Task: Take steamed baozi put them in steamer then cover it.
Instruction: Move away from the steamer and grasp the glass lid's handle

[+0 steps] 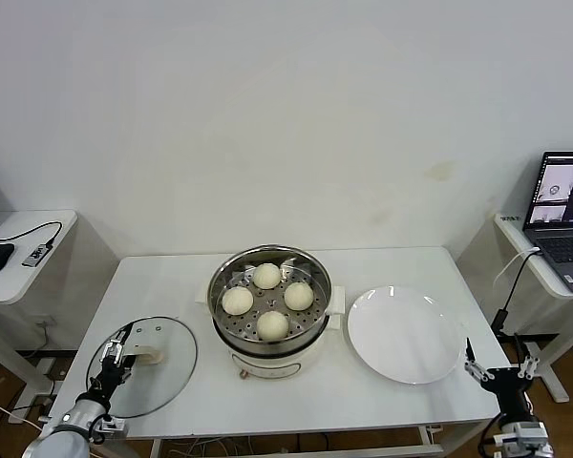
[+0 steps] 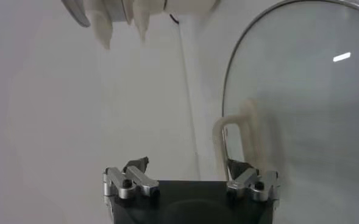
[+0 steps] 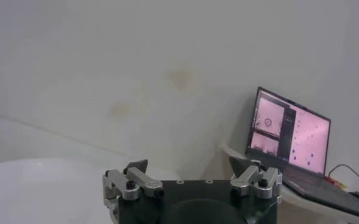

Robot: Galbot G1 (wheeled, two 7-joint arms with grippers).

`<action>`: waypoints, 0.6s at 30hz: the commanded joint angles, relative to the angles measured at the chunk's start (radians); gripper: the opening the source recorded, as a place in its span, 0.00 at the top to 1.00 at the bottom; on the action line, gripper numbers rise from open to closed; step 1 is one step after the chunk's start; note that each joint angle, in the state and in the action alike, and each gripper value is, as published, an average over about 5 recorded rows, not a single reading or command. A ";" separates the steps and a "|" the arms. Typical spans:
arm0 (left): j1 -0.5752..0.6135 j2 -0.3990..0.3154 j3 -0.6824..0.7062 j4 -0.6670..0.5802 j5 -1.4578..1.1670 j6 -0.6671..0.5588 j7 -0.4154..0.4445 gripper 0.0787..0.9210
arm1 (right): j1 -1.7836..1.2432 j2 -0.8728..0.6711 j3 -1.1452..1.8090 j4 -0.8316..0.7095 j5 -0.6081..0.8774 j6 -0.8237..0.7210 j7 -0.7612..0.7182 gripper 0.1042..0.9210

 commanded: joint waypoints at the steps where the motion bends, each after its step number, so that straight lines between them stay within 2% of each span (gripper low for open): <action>1: -0.030 0.001 0.012 0.041 -0.006 0.001 0.002 0.12 | -0.005 0.003 -0.006 0.003 -0.009 0.002 -0.002 0.12; 5: -0.032 -0.001 0.013 0.043 -0.007 0.001 0.001 0.19 | -0.006 0.005 -0.010 0.003 -0.012 0.002 -0.002 0.12; 12: -0.045 -0.003 0.018 0.067 -0.006 0.003 -0.001 0.43 | -0.013 0.010 -0.021 0.011 -0.016 0.000 -0.005 0.12; 18: -0.045 -0.004 0.017 0.084 -0.016 0.000 -0.035 0.64 | -0.017 0.012 -0.021 0.014 -0.020 0.000 -0.007 0.12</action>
